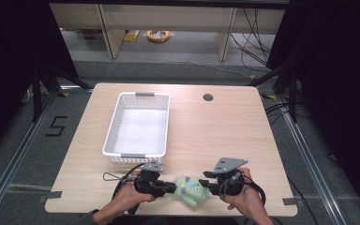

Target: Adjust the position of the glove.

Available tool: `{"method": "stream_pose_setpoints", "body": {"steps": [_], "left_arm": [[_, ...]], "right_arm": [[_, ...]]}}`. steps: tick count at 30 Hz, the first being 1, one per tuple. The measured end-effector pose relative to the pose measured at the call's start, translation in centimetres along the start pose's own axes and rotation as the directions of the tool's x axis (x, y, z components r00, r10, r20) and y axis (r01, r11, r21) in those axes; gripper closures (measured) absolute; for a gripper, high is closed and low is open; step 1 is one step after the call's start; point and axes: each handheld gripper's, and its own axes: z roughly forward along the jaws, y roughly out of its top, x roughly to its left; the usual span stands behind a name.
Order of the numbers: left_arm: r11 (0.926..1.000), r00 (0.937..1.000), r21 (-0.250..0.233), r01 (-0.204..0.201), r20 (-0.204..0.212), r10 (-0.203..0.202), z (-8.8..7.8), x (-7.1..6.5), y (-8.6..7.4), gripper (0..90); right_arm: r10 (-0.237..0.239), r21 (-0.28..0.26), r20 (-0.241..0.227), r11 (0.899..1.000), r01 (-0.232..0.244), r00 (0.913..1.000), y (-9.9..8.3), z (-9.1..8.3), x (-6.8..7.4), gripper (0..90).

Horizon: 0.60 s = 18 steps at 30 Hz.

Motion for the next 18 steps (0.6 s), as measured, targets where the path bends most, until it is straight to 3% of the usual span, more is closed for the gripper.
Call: {"method": "stream_pose_setpoints", "body": {"steps": [4,7,9,10,11,12,14,15,16,18], "left_arm": [[1.0,1.0,0.003,-0.002,0.0,0.002,-0.1,-0.1,0.0,75.3],[1.0,1.0,-0.003,-0.006,0.002,0.006,0.0,-0.1,0.1,65.0],[0.9999,0.9999,0.005,-0.014,-0.008,0.014,0.0,-0.1,0.2,63.0],[1.0,0.9998,0.003,-0.005,-0.017,0.005,0.1,-0.2,0.2,61.6],[1.0,0.9999,0.0,-0.005,-0.011,0.005,0.1,-0.1,0.2,59.4],[0.9999,0.9999,0.011,-0.011,-0.013,0.011,0.1,-0.1,0.2,58.8],[0.9997,0.9995,0.013,-0.018,-0.026,0.019,0.2,-0.1,0.1,57.1],[0.9996,0.9995,0.02,-0.019,-0.023,0.02,0.4,-0.1,0.1,56.5],[0.9996,0.9996,0.024,-0.014,-0.023,0.014,0.5,-0.2,0.0,56.6],[0.9996,0.9995,0.025,-0.015,-0.027,0.016,0.6,-0.3,-0.1,58.5]], "right_arm": [[0.068,0.008,0.02,0.998,-0.069,0.9975,-1.4,-0.7,0.3,62.6],[0.063,-0.002,0.056,0.998,-0.063,0.9964,-2.3,-1.0,0.5,62.1],[0.067,0.005,0.078,0.998,-0.067,0.9947,-2.6,-0.9,0.4,61.7],[0.064,0.008,0.074,0.998,-0.065,0.9952,-2.8,-0.8,0.3,61.5],[0.096,0.024,0.061,0.995,-0.098,0.9935,-3.0,-0.6,0.2,61.3],[0.11,0.005,0.068,0.994,-0.11,0.9916,-3.2,-0.2,0.2,61.3],[0.088,0.025,0.057,0.996,-0.09,0.9945,-3.3,0.0,-0.1,61.3],[0.114,0.044,0.031,0.992,-0.115,0.993,-3.5,0.6,-0.2,61.3],[0.127,0.031,0.027,0.991,-0.128,0.9915,-3.6,0.9,-0.2,62.0],[0.115,0.032,0.023,0.993,-0.116,0.993,-3.7,1.1,-0.3,64.8]]}}
